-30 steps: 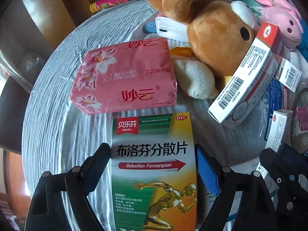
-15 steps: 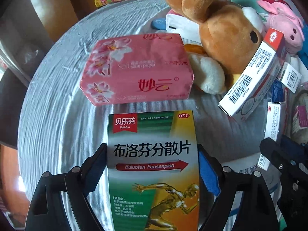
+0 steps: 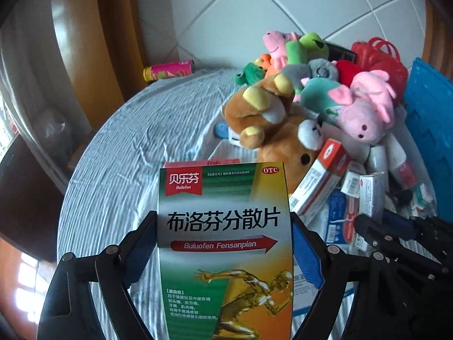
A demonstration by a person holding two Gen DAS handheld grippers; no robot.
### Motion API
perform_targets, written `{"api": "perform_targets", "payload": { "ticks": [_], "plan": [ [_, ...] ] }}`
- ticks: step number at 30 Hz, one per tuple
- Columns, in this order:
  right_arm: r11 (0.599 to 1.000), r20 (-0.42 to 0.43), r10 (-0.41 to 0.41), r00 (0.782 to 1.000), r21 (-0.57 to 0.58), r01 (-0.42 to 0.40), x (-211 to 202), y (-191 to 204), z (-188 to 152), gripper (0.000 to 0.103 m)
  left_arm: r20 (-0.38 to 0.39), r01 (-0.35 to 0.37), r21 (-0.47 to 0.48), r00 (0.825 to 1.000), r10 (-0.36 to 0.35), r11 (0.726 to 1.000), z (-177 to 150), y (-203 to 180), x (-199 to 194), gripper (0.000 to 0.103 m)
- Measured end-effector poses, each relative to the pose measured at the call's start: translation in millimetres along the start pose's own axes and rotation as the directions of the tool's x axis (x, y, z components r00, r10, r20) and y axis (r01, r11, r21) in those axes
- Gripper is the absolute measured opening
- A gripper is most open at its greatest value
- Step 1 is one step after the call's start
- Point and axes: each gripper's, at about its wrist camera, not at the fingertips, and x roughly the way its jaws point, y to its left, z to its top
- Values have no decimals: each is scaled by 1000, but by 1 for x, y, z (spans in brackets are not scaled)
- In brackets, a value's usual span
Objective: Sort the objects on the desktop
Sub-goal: 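Lift the ibuprofen box with the left tool while the right tool carries the leaflet toward the crate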
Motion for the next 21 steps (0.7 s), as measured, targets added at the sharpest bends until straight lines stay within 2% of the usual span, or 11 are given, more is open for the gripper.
{"api": "perform_targets", "payload": {
  "ticks": [3, 5, 9, 14, 21],
  "plan": [
    [1000, 42, -28, 999, 10, 27, -18, 4, 4, 26, 53, 34, 15, 998, -34, 999, 7, -3, -12, 87],
    [999, 75, -46, 996, 18, 45, -52, -29, 1, 26, 89, 50, 27, 995, -52, 998, 11, -12, -28, 87],
    [996, 153, -85, 985, 33, 81, -97, -55, 8, 26, 156, 69, 48, 985, -76, 996, 18, -40, -61, 87],
    [994, 258, -109, 960, 28, 106, -157, -102, 16, 26, 260, 68, 48, 962, -78, 997, 32, -91, -107, 87],
    [993, 377, -99, 921, -17, 114, -228, -183, 26, 26, 355, 60, 24, 933, -64, 998, 48, -182, -162, 87]
  ]
}}
